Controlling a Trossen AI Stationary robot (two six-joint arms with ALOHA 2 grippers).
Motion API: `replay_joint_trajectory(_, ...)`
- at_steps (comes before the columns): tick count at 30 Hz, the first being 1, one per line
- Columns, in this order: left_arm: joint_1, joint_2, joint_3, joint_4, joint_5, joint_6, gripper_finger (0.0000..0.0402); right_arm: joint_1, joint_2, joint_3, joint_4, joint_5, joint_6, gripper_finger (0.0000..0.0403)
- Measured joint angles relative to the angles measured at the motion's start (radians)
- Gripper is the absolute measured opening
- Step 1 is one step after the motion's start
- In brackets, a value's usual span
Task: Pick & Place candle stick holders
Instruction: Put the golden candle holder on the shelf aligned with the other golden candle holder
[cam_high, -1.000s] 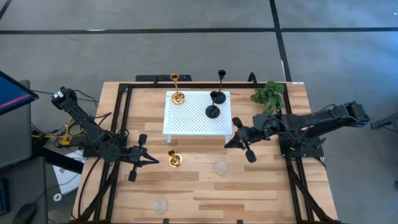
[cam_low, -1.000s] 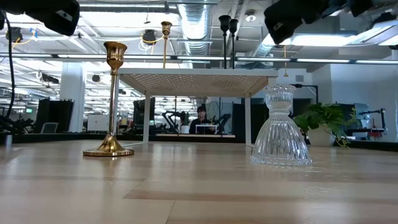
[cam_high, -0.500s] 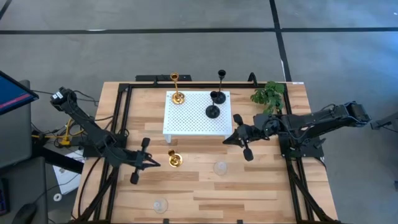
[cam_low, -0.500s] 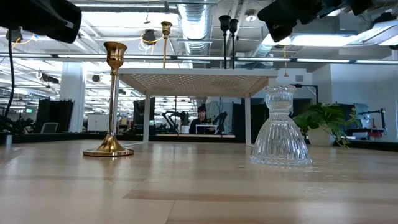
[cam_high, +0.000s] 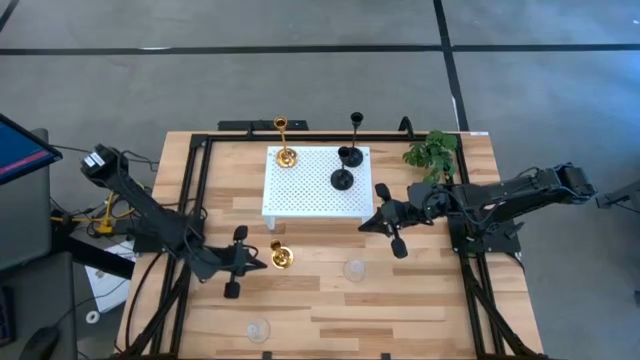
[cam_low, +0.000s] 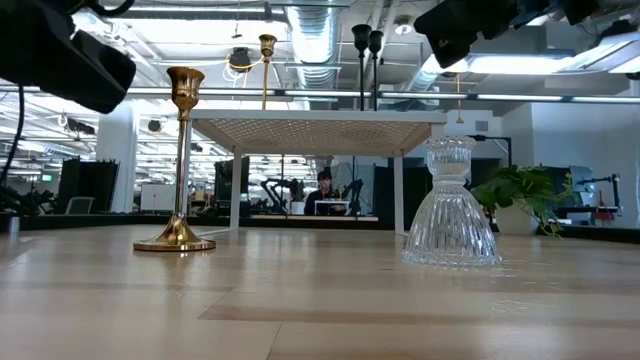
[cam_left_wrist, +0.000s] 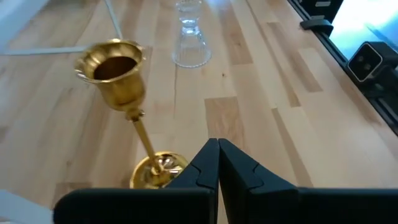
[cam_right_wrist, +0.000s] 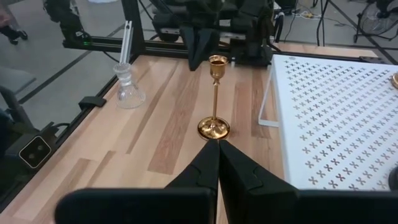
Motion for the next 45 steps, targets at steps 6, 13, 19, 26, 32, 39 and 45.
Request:
replay_joint_trajectory(6, 0.0, 0.113, 0.0, 0.134, -0.095, -0.011, 0.0004, 0.0, 0.0, 0.0, 0.0, 0.0, 0.0, 0.0)
replay_joint_trajectory(13, -0.022, 0.189, 0.0, 0.156, -0.3, -0.261, 0.0003, 0.0, 0.0, -0.001, -0.012, 0.0, 0.011, 0.0)
replay_joint_trajectory(19, -0.102, 0.199, 0.0, 0.157, -0.341, -0.303, 0.0003, 0.0, 0.0, -0.001, -0.062, 0.0, 0.011, 0.0)
replay_joint_trajectory(26, -0.134, 0.207, 0.0, 0.157, -0.427, -0.301, 0.0003, 0.0, 0.0, -0.001, -0.068, 0.0, 0.008, 0.0)
replay_joint_trajectory(32, -0.134, 0.248, 0.0, 0.155, -0.433, -0.339, 0.0003, 0.0, 0.0, -0.001, -0.068, 0.0, 0.008, 0.0)
replay_joint_trajectory(39, -0.134, 0.274, 0.0, 0.158, -0.418, -0.351, 0.0014, 0.0, 0.0, -0.001, -0.068, 0.0, 0.008, 0.0)
replay_joint_trajectory(45, -0.094, 0.275, 0.0, 0.159, -0.418, -0.37, 0.0039, 0.0, 0.0, -0.001, -0.068, 0.0, 0.008, 0.0)
